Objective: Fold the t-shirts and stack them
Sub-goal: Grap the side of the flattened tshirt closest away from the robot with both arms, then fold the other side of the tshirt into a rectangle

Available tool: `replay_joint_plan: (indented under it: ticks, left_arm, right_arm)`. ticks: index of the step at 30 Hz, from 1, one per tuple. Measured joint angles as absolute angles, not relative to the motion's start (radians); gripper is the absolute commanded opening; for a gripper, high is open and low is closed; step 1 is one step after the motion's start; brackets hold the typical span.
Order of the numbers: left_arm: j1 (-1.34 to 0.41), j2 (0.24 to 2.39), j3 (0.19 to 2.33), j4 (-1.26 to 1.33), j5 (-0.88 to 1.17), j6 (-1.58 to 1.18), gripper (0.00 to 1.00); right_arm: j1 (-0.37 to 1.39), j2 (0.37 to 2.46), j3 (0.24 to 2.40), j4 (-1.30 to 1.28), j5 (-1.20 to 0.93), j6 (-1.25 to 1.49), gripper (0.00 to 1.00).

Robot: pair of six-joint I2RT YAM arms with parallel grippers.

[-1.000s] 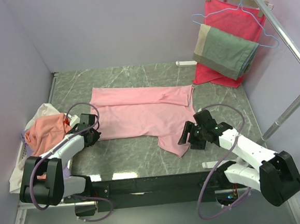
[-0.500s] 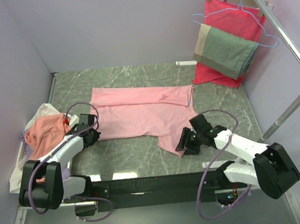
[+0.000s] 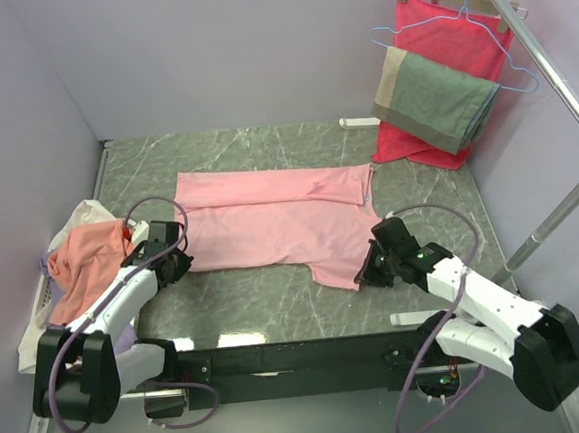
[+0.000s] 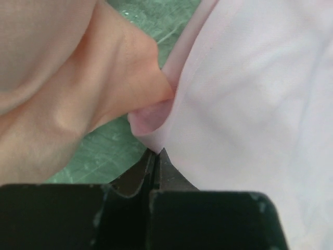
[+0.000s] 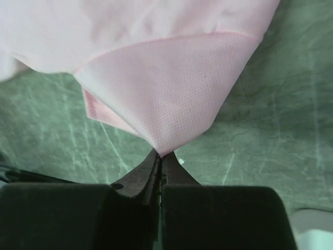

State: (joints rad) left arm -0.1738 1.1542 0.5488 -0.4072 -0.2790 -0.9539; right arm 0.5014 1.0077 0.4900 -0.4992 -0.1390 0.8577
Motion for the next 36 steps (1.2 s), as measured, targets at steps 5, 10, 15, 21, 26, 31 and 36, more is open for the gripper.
replay_joint_plan:
  ticks: [5, 10, 15, 21, 26, 31, 36]
  left_arm:
    - [-0.174, 1.099, 0.574, -0.435, -0.245, -0.944, 0.01]
    - [-0.174, 1.088, 0.575, -0.446, -0.215, -0.944, 0.01]
    - [-0.174, 1.087, 0.583, -0.46, -0.206, -0.94, 0.01]
    - [-0.174, 1.137, 0.666, -0.442, -0.207, -0.918, 0.01]
    - [-0.174, 1.234, 0.74, -0.404, -0.207, -0.893, 0.01]
    - [-0.174, 1.357, 0.813, -0.373, -0.211, -0.86, 0.01]
    - [-0.174, 1.451, 0.869, -0.345, -0.225, -0.843, 0.01]
  right_arm:
    - [0.5, 0.952, 0.554, -0.578, -0.04, 0.859, 0.0]
    - [0.496, 0.931, 0.57, -0.649, 0.02, 0.858, 0.0]
    - [0.488, 0.92, 0.629, -0.676, 0.039, 0.836, 0.0]
    - [0.421, 1.0, 0.707, -0.62, 0.024, 0.772, 0.0]
    - [0.357, 1.118, 0.719, -0.566, -0.004, 0.721, 0.0]
    - [0.299, 1.2, 0.757, -0.522, -0.035, 0.673, 0.0]
    - [0.234, 1.274, 0.806, -0.488, -0.071, 0.629, 0.0]
